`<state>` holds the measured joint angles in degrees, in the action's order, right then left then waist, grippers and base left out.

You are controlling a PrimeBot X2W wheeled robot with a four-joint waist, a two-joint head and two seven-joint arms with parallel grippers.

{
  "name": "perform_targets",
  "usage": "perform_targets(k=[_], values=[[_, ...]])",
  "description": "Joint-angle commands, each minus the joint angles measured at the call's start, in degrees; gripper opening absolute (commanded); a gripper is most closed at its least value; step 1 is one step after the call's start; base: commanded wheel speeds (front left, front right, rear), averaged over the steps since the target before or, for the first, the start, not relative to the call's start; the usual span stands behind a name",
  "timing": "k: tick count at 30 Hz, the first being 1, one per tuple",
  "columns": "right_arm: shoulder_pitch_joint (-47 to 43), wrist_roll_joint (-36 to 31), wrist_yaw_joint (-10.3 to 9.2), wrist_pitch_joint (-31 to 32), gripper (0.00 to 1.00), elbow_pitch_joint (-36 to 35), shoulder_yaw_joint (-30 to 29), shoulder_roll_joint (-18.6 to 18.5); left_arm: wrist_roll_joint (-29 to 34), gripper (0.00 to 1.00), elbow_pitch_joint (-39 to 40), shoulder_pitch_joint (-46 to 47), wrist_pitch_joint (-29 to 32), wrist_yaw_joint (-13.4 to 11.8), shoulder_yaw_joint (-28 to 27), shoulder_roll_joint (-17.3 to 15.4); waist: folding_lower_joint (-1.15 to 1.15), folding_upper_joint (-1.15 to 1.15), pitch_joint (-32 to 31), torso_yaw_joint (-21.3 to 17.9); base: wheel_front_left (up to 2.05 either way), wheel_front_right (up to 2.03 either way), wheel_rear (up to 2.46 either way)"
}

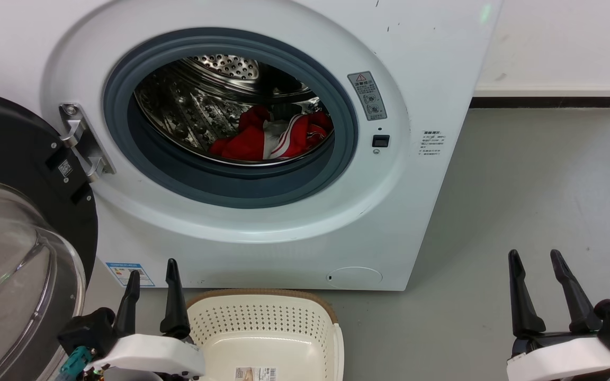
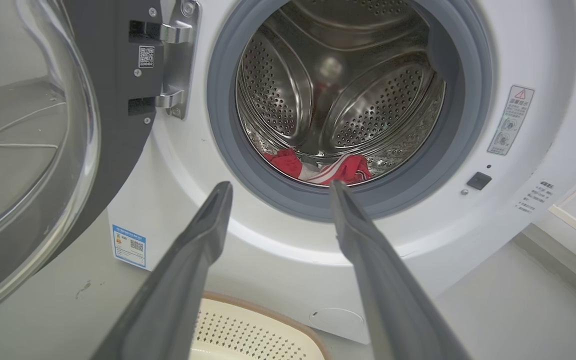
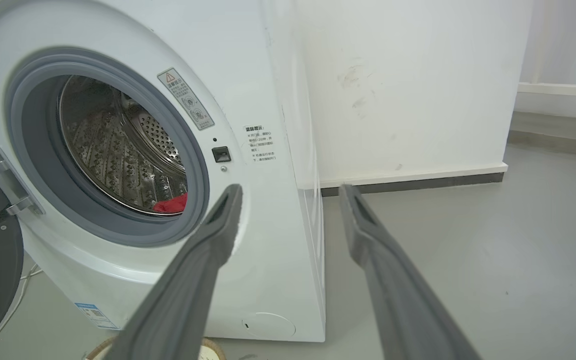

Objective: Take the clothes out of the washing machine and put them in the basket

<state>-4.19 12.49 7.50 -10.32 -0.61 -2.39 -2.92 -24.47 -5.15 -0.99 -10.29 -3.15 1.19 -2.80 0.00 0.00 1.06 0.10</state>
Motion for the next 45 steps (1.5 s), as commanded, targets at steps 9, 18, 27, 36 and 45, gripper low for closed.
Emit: perform_targets(k=[9,18,27,36,45], values=[[-1.3,-6.3,-0.02,-1.6,1.0,-1.4,0.0,0.0,5.6,1.0,0.5,-0.8,-1.7,-0.6,0.4,-0.1,0.0,0.0,0.0,0.0,0.0,0.0,0.0],[-1.9,-9.9,-0.02,-2.7,1.0,-2.0,-0.2,0.0,9.6,1.0,0.5,-1.4,-2.7,-1.0,0.8,-0.1,0.0,0.0,0.0,-0.1,0.0,0.0,0.0],[-2.5,-12.2,-0.02,-3.7,1.0,-2.1,-0.9,0.1,13.1,1.0,0.5,-1.8,-3.7,-1.1,1.0,-0.1,0.0,0.0,-0.1,0.0,0.0,0.0,0.0],[-3.1,-14.1,-0.02,-4.6,1.0,-2.0,-1.3,0.1,16.1,1.0,0.4,-2.3,-4.7,-1.3,1.1,-0.1,0.0,0.0,-0.1,-0.1,0.0,0.0,0.0],[-3.5,-13.3,-0.03,-4.9,1.0,-1.0,-1.3,0.1,16.9,1.0,-0.2,-2.5,-5.1,-1.3,1.1,-0.1,0.0,0.0,-0.2,0.0,0.0,0.0,0.0]])
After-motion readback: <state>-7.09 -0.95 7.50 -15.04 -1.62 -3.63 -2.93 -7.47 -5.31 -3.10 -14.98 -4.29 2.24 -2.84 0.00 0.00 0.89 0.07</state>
